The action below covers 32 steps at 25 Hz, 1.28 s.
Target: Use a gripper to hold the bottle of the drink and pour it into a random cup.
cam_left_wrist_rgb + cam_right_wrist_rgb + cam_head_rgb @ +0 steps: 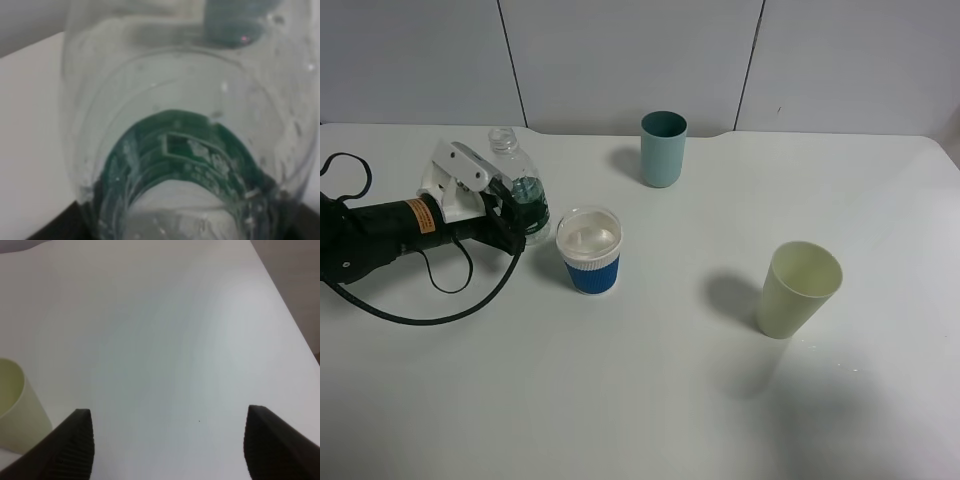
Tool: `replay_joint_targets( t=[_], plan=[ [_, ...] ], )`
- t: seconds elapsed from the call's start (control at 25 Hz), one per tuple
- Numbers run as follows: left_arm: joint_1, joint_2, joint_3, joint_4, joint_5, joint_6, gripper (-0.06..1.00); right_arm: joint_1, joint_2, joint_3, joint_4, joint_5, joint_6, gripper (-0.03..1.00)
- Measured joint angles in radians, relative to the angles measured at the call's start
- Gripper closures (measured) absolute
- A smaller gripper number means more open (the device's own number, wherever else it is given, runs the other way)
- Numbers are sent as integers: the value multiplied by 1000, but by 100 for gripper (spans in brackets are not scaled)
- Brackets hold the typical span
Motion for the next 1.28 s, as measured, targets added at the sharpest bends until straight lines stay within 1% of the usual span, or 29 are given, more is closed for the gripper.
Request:
replay_joint_targets(
  t=[0.08,0.12,0.24,0.32,0.36,0.48,0.76,1.08,1.28],
  plan=[
    [0,1,0,1,-5,-35,43,0,0,0,0,0,0,33],
    [0,1,0,1,-9,-54,39,0,0,0,0,0,0,33],
    [0,1,0,1,-29,-80,13,0,0,0,0,0,0,33],
    [0,1,0,1,-37,-85,2,0,0,0,0,0,0,33],
    [0,1,3,1,-39,-86,-1,0,0,0,0,0,0,33],
    [0,-17,15,0,-42,-86,-4,0,0,0,0,0,0,33],
    [0,-140,87,-6,-45,-87,-5,0,0,0,0,0,0,33],
    [0,-347,215,-85,-45,-87,-5,0,0,0,0,0,0,33],
    [0,-485,294,-105,-45,-87,-5,0,0,0,0,0,0,33]
  ],
)
